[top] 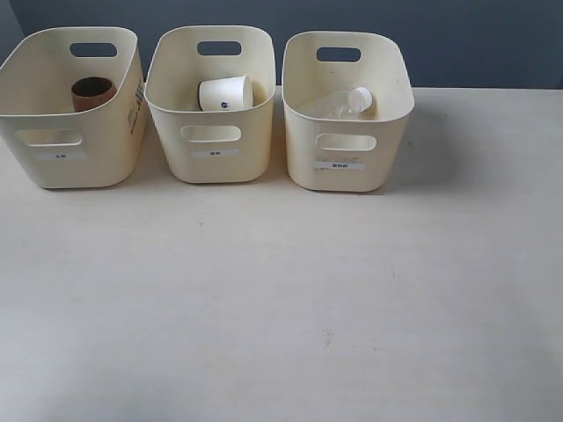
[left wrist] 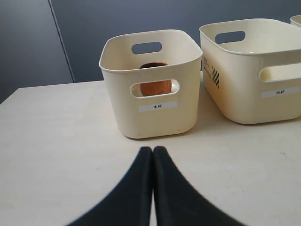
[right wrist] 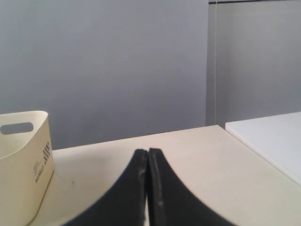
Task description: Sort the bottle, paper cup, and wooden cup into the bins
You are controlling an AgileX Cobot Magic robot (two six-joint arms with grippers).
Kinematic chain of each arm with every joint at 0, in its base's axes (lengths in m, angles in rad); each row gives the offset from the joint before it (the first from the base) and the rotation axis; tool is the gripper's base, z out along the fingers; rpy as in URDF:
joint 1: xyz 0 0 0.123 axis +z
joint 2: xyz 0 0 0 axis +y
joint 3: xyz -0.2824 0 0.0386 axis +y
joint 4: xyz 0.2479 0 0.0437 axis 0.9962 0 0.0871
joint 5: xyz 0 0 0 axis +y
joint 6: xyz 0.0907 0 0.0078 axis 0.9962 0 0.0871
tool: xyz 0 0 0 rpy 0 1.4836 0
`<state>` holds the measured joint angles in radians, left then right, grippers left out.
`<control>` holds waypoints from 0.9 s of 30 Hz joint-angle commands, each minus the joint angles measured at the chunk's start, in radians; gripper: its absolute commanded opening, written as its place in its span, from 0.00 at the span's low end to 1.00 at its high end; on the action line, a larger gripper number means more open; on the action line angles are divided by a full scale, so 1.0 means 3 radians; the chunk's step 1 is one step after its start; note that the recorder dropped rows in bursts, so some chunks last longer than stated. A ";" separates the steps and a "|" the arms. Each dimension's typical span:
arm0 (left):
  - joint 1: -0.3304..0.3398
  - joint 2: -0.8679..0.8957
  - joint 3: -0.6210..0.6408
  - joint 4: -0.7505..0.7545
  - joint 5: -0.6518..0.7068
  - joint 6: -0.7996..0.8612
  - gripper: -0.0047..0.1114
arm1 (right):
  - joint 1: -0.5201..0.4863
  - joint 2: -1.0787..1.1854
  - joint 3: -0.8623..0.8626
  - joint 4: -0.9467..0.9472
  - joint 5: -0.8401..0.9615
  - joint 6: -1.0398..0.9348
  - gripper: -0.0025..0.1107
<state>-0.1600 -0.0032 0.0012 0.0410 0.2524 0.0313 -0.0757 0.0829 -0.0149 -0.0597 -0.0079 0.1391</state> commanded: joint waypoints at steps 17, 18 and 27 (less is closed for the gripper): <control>-0.0003 0.0011 -0.0004 0.0006 -0.0046 -0.0009 0.04 | -0.0018 -0.0276 0.0050 0.0007 0.0096 -0.0025 0.02; -0.0003 0.0011 -0.0004 0.0006 -0.0046 -0.0009 0.04 | -0.0018 -0.0276 0.0050 0.0007 0.0096 -0.0025 0.02; -0.0003 0.0011 -0.0004 0.0006 -0.0046 -0.0009 0.04 | -0.0018 -0.0276 0.0050 0.0007 0.0096 -0.0025 0.02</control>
<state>-0.1600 -0.0032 0.0012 0.0410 0.2524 0.0313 -0.0757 0.0059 -0.0039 -0.0599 0.0233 0.1371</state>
